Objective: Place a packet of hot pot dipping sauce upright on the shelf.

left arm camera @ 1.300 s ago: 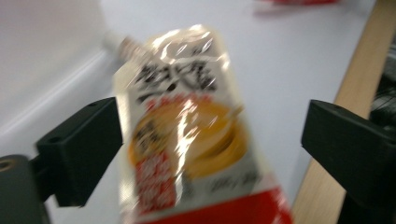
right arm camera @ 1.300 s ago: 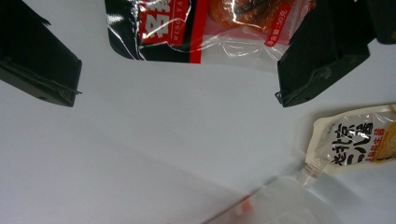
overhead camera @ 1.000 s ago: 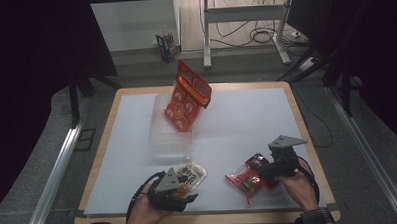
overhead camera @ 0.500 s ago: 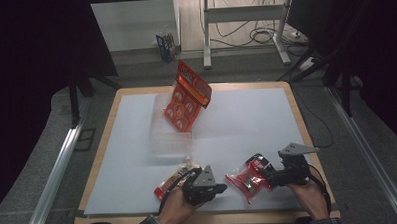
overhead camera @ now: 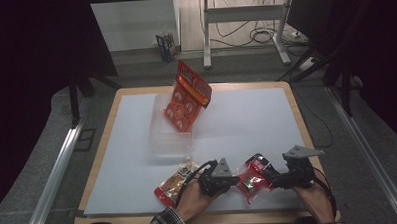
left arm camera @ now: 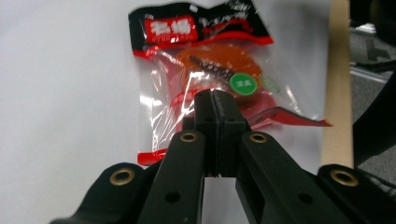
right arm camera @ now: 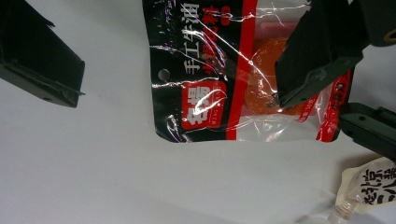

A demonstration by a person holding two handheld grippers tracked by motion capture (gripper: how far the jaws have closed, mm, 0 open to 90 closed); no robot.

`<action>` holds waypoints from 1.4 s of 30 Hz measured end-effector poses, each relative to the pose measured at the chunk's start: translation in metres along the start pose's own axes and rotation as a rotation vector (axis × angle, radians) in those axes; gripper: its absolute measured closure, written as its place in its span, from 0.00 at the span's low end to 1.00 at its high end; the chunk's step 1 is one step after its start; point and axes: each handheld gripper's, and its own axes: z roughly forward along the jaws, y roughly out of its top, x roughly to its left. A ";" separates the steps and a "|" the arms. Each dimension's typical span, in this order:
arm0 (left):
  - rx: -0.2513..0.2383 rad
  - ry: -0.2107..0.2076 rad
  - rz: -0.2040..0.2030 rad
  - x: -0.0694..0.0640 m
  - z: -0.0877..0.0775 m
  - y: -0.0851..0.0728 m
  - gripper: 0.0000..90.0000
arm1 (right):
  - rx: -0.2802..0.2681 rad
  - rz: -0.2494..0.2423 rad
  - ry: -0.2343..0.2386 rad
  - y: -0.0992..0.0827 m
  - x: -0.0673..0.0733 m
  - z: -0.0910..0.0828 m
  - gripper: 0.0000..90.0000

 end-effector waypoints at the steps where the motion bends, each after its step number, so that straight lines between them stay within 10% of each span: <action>1: 0.007 0.001 -0.004 0.001 0.003 -0.001 0.99 | 0.001 0.004 0.000 0.000 0.000 0.000 0.01; 15: 0.099 -0.002 0.028 0.001 0.007 -0.005 1.00 | 0.050 0.011 0.026 -0.001 0.002 0.005 0.01; 32: 0.120 0.006 0.050 -0.001 0.006 -0.007 1.00 | 0.149 0.043 0.250 0.002 0.020 0.025 0.07; 42: 0.115 -0.001 0.041 0.000 0.006 -0.007 1.00 | 0.104 0.073 0.318 0.010 0.026 0.021 0.56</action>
